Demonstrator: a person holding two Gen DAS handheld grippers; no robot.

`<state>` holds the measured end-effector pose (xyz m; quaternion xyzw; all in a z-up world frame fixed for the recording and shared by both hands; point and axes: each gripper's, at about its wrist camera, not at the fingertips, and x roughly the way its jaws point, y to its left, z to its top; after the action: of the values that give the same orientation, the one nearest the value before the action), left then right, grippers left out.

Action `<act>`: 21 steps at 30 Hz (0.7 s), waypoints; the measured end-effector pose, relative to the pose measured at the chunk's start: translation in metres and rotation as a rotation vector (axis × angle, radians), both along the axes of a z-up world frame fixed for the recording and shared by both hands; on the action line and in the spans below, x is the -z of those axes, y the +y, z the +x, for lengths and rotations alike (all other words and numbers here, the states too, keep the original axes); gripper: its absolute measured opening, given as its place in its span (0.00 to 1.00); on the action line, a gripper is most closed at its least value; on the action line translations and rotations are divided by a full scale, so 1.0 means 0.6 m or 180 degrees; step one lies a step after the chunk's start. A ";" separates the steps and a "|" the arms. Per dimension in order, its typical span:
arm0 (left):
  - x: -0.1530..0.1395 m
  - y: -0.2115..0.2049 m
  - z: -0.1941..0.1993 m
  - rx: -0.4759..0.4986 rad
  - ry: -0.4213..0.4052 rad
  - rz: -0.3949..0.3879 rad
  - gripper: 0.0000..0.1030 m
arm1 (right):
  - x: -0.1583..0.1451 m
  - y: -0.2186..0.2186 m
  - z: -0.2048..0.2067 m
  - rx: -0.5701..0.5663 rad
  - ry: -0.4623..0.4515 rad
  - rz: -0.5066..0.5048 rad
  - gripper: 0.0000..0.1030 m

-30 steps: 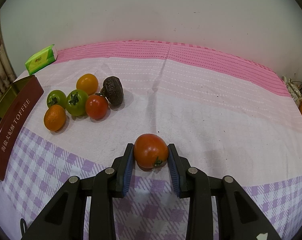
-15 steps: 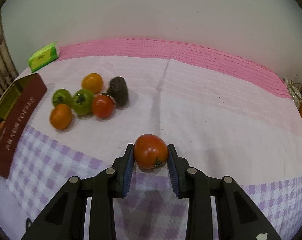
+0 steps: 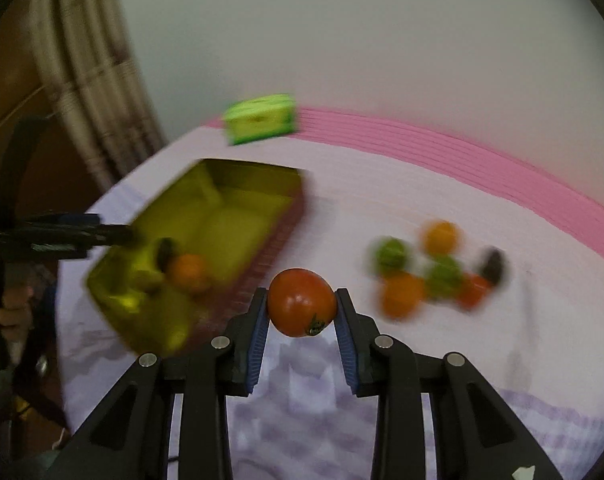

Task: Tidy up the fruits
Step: 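Carry the dark fruit into the gold tray and release it with the left gripper, then lower the red tomato into the gold tray and open the right gripper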

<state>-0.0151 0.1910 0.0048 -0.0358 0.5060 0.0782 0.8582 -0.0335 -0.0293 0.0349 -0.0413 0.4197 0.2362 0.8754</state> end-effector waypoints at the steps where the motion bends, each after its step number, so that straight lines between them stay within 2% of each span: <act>1: 0.000 0.009 -0.009 -0.0053 0.0012 -0.0049 0.63 | -0.001 0.020 0.000 -0.0102 0.0014 0.0006 0.29; 7: -0.001 0.031 -0.039 -0.0166 0.0005 -0.0223 0.67 | 0.022 0.115 -0.005 -0.0482 0.0129 -0.0145 0.29; 12: 0.006 0.030 -0.036 -0.0179 0.0045 -0.0183 0.69 | 0.055 0.145 0.002 -0.0547 0.0260 -0.0311 0.29; 21: 0.010 0.032 -0.032 -0.0204 0.0072 -0.0158 0.72 | 0.074 0.164 0.007 -0.0609 0.0338 -0.0443 0.29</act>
<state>-0.0346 0.2105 -0.0013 -0.0724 0.5161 0.0934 0.8483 -0.0296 0.0694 -0.0095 -0.1293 0.4750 0.2908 0.8204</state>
